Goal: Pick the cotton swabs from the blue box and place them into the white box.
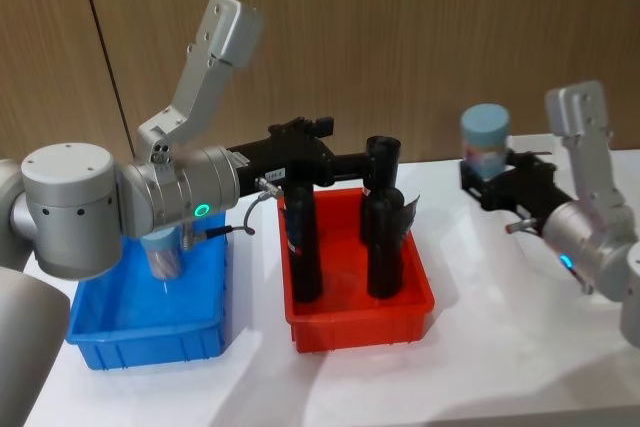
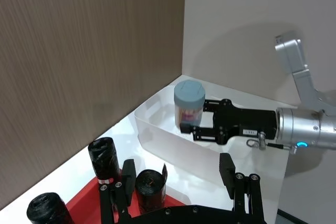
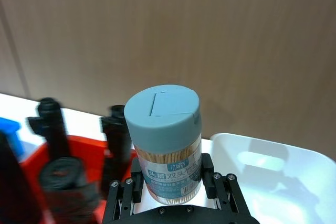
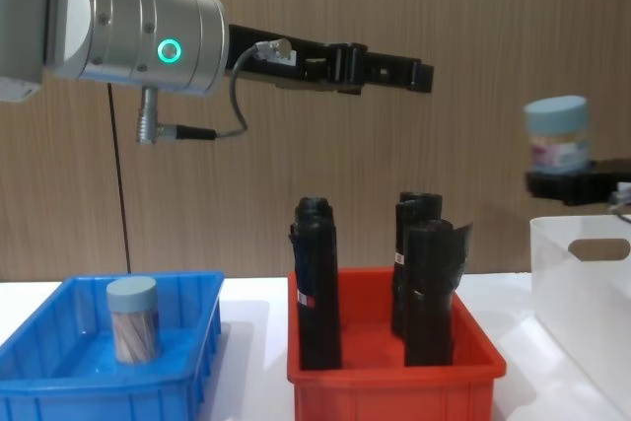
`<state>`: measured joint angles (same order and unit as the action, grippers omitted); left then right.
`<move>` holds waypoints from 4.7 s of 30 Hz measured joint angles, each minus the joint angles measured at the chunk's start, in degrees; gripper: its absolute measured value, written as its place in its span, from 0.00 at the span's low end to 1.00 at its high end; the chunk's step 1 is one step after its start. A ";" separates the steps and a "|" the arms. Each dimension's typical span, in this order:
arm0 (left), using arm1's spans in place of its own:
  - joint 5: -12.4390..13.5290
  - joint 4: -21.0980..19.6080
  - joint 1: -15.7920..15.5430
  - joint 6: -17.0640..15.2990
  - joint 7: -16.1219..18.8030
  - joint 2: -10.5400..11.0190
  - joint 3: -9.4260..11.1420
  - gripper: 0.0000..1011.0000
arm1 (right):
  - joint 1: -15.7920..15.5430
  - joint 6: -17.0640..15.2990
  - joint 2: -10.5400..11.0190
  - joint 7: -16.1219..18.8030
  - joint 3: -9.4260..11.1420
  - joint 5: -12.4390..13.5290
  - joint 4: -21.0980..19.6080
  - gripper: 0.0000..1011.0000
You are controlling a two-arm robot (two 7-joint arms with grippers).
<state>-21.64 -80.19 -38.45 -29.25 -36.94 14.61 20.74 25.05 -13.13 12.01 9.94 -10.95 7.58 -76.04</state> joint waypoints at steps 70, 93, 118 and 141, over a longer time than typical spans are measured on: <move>0.00 0.00 0.00 0.00 -0.01 0.00 0.00 0.99 | 8.71 3.33 1.69 -3.83 5.95 0.38 20.48 0.99; 0.00 0.00 0.00 0.00 0.00 0.00 0.00 0.99 | 8.55 3.65 1.77 -3.64 6.16 0.66 20.23 0.99; 3.85 -4.94 9.46 10.79 13.77 2.77 2.06 0.99 | -1.59 5.89 3.42 -4.34 3.71 3.08 6.84 0.99; 8.61 -11.04 21.19 24.19 30.84 6.22 4.54 0.99 | -14.58 8.73 5.54 -5.33 0.62 6.20 -10.30 0.99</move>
<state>-13.03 -91.23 -17.26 -5.07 -6.11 20.83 25.29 10.47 -4.40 17.55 4.61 -10.33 13.78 -86.34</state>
